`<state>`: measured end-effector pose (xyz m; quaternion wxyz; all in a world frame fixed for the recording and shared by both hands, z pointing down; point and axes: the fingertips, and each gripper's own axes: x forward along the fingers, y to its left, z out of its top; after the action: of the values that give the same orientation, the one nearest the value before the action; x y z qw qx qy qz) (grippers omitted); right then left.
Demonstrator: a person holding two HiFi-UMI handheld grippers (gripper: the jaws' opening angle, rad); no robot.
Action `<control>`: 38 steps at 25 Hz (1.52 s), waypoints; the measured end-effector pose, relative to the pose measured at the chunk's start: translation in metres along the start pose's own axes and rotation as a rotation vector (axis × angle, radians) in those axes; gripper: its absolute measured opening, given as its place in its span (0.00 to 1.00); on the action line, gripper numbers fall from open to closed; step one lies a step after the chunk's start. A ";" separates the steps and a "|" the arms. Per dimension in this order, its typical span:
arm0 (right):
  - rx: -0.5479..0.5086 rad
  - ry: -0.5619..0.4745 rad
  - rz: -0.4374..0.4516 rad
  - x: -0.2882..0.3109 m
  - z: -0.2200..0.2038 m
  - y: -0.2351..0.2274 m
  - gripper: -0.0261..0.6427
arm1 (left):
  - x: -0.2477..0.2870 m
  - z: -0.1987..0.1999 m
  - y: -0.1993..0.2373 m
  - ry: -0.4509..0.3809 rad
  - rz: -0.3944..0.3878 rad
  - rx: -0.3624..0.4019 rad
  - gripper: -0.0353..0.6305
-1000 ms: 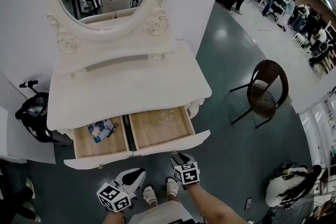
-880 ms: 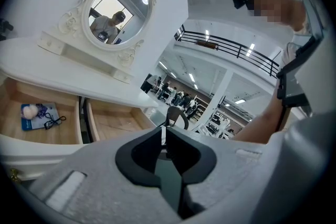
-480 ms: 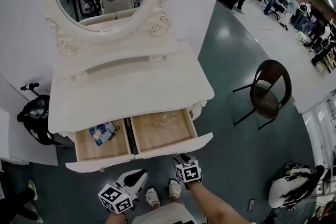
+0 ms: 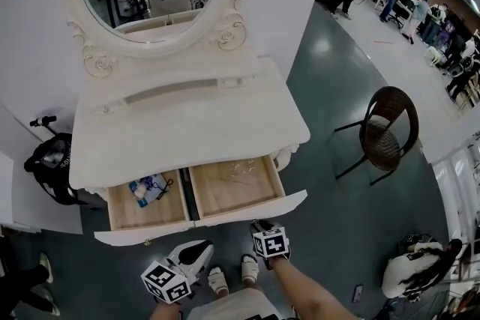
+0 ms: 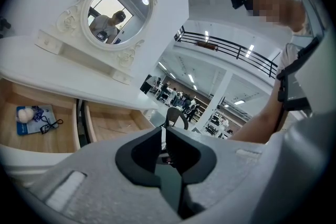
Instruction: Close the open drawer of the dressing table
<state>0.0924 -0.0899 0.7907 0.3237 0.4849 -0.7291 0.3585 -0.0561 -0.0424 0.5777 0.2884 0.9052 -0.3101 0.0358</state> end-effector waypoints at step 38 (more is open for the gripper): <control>-0.064 0.013 0.007 0.023 0.040 -0.005 0.22 | 0.003 0.004 0.012 -0.021 0.017 -0.020 0.07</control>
<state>0.0849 -0.1359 0.7888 0.3427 0.4695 -0.7396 0.3393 -0.0610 -0.0542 0.5812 0.2937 0.9001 -0.3209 0.0254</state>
